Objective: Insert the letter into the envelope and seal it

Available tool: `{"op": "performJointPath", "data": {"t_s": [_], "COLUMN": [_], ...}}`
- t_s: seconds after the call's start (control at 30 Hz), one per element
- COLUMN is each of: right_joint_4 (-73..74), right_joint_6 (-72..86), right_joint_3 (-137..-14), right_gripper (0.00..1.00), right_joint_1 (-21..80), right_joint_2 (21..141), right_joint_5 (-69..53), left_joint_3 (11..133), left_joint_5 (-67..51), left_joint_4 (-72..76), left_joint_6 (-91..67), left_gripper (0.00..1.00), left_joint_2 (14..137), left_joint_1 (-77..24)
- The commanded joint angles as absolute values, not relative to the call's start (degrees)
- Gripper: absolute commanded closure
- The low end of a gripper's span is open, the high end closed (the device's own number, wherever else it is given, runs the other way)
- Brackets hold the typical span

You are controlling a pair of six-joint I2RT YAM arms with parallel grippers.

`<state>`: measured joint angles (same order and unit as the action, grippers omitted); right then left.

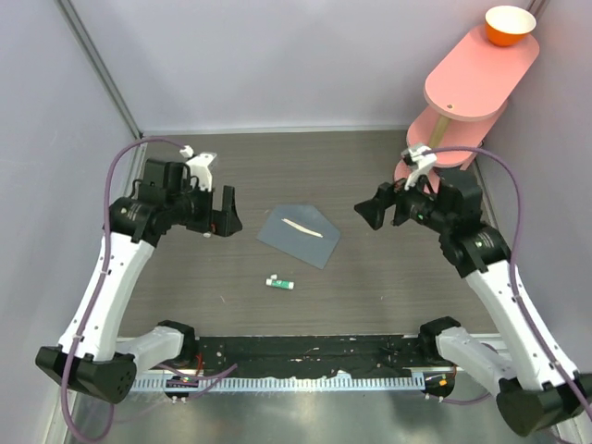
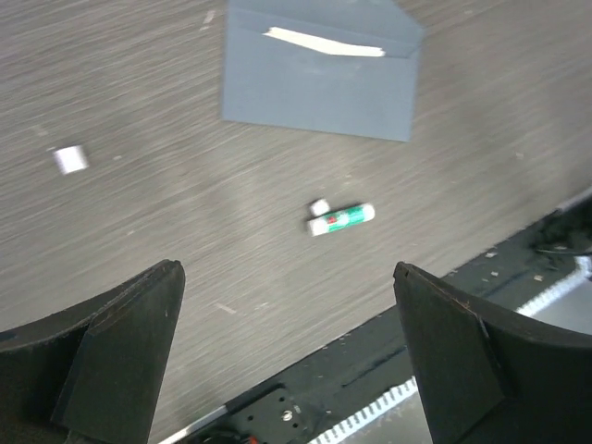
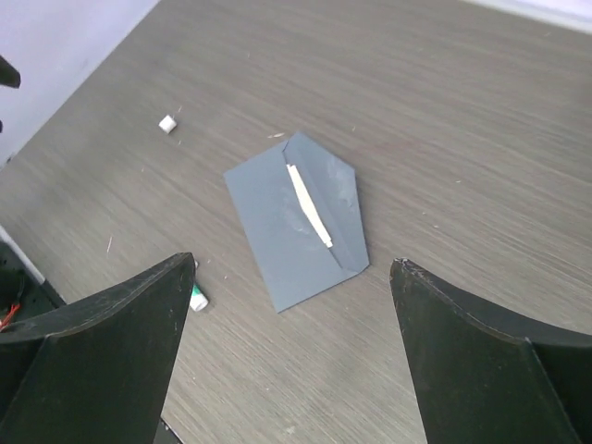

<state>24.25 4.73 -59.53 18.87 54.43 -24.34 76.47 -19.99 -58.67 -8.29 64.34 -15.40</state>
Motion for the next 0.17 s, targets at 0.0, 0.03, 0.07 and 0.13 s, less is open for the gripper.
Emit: {"op": "performJointPath", "data": {"t_s": [0.0, 0.03, 0.07, 0.13], "right_joint_4": [23.38, 23.73, 23.99, 25.05], "right_joint_6": [8.26, 8.96, 9.14, 9.75], "right_joint_3": [-56.78, -56.26, -56.08, -55.55], "right_gripper": [0.07, 0.06, 0.06, 0.05], "right_joint_1": [15.47, 14.95, 14.42, 13.71], "right_joint_2": [47.91, 46.94, 45.63, 43.95], "right_joint_5": [-21.54, -21.36, -21.27, -18.03], "left_joint_3": [75.59, 75.24, 74.54, 74.18], "left_joint_5": [-9.58, -9.23, -8.36, -7.74], "left_joint_4": [-60.73, -60.73, -60.73, -61.08], "left_joint_6": [-4.93, -4.66, -4.66, -4.13], "left_gripper": [0.00, 0.00, 0.00, 0.00], "left_joint_2": [60.30, 59.94, 58.98, 58.10], "left_joint_1": [-15.21, -14.94, -14.77, -14.50]}}
